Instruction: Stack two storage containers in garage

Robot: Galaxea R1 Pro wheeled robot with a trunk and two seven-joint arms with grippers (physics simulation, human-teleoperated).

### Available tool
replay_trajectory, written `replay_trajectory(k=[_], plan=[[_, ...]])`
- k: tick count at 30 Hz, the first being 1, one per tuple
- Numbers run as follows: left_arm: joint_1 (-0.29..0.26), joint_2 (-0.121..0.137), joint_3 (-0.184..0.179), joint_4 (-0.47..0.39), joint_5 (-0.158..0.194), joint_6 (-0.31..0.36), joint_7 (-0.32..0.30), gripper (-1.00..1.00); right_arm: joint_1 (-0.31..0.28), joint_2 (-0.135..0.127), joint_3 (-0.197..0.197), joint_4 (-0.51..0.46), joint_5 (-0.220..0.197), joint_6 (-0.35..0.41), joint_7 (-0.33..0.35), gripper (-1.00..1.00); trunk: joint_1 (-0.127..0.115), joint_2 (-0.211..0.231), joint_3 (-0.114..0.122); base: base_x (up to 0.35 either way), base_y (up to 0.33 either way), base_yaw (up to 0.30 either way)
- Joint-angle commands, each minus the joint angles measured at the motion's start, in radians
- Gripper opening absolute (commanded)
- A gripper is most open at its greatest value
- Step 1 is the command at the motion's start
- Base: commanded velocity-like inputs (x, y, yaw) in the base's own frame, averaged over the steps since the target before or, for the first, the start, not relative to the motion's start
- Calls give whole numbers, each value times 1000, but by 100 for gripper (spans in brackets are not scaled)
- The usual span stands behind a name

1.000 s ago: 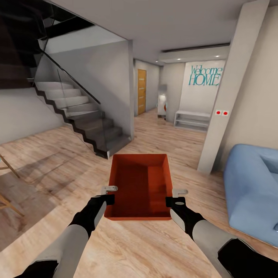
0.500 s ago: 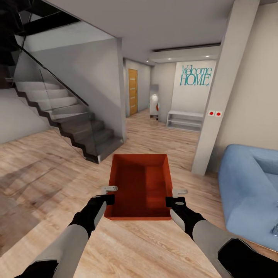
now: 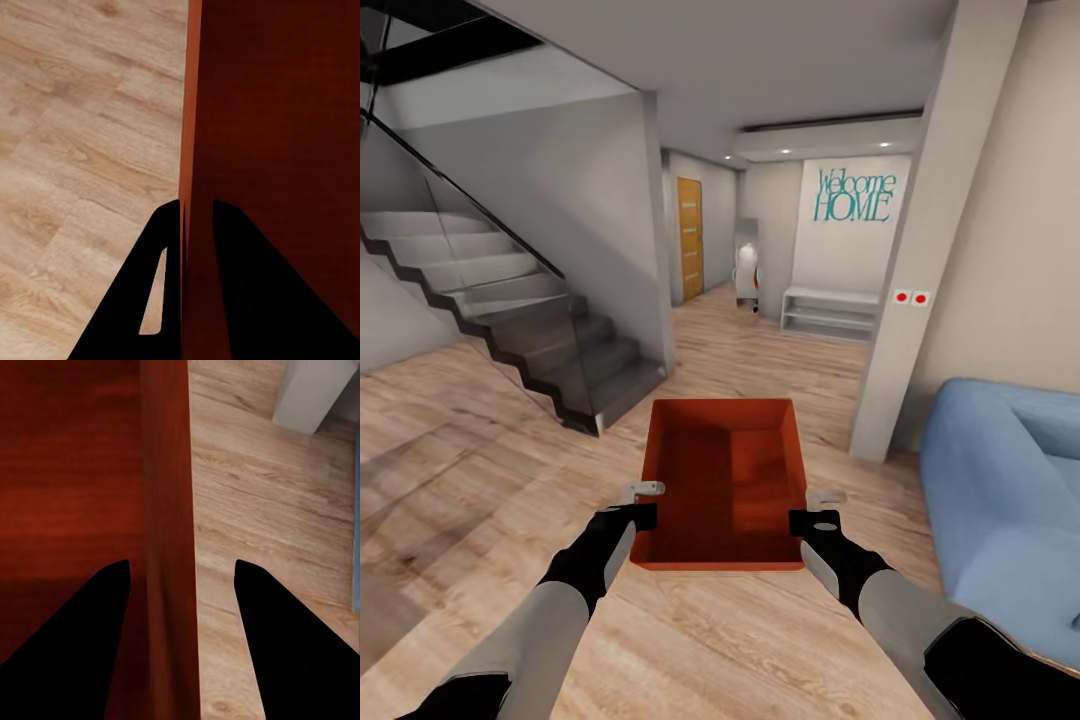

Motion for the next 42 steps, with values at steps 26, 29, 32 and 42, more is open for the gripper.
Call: replay_trajectory(k=[26, 29, 32, 42], plan=[[-1, -4, 12, -3, 16, 4, 0, -100, 0, 0, 9, 1, 0, 6, -12, -100, 1, -2, -2, 322, 0, -156], [-1, -4, 12, -3, 16, 4, 0, -100, 0, 0, 9, 1, 0, 6, -12, -100, 1, -2, -2, 322, 0, -9], [-1, -4, 12, -3, 16, 4, 1, -100, 0, 0, 8, 1, 0, 6, -12, -100, 1, -2, -2, 322, 0, -2], [-1, -4, 12, -5, 16, 4, 1, -100, 0, 0, 8, 1, 0, 6, -12, -100, 1, -2, -2, 322, 0, 0]])
